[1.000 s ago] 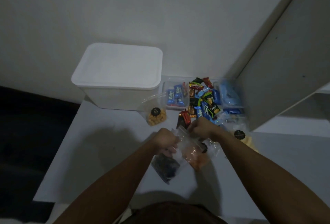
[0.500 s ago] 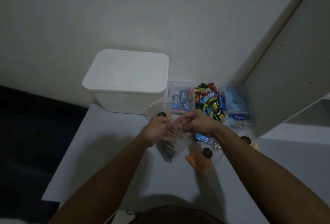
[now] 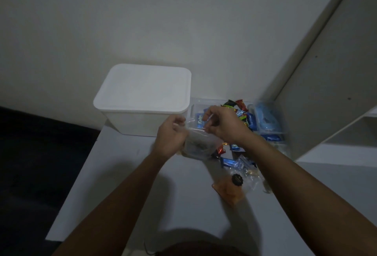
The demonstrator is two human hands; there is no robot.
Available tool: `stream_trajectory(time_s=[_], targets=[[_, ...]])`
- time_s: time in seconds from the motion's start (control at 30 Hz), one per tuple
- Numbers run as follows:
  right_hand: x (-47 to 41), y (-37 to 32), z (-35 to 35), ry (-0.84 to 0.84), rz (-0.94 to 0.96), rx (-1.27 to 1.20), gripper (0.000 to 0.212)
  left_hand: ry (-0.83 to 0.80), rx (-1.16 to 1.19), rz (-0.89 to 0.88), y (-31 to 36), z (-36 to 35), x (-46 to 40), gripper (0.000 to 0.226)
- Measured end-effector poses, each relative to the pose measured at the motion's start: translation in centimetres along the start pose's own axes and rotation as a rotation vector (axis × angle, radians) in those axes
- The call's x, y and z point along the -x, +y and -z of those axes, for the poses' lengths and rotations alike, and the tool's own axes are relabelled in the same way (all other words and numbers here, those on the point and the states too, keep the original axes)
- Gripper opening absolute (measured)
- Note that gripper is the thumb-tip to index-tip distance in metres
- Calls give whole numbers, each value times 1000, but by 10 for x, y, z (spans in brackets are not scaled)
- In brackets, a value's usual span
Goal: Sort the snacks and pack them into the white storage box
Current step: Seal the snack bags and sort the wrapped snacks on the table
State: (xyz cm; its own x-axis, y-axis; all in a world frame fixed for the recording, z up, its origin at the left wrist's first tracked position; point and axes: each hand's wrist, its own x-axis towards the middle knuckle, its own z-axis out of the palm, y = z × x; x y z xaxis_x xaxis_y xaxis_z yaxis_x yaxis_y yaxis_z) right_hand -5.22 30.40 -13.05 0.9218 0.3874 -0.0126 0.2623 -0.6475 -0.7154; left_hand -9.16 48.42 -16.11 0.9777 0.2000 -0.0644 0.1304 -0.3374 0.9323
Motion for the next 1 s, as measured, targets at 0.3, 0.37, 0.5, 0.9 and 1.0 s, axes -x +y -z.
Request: stream_trajectory(time_s=[0.3, 0.37, 0.5, 0.9, 1.0], targets=[[-2, -11, 18, -9, 42, -84, 29, 46, -30, -118, 19, 3, -5, 9], [0, -11, 17, -26, 38, -46, 37, 71, -51, -111, 21, 4, -4, 11], [1, -9, 15, 35, 46, 13, 41, 36, -89, -120, 22, 4, -5, 12], [3, -17, 10, 108, 138, 57, 52, -18, -224, -275, 32, -2, -9, 14], [3, -17, 6, 126, 160, 62, 52, -3, -309, -274, 36, -8, -6, 15]])
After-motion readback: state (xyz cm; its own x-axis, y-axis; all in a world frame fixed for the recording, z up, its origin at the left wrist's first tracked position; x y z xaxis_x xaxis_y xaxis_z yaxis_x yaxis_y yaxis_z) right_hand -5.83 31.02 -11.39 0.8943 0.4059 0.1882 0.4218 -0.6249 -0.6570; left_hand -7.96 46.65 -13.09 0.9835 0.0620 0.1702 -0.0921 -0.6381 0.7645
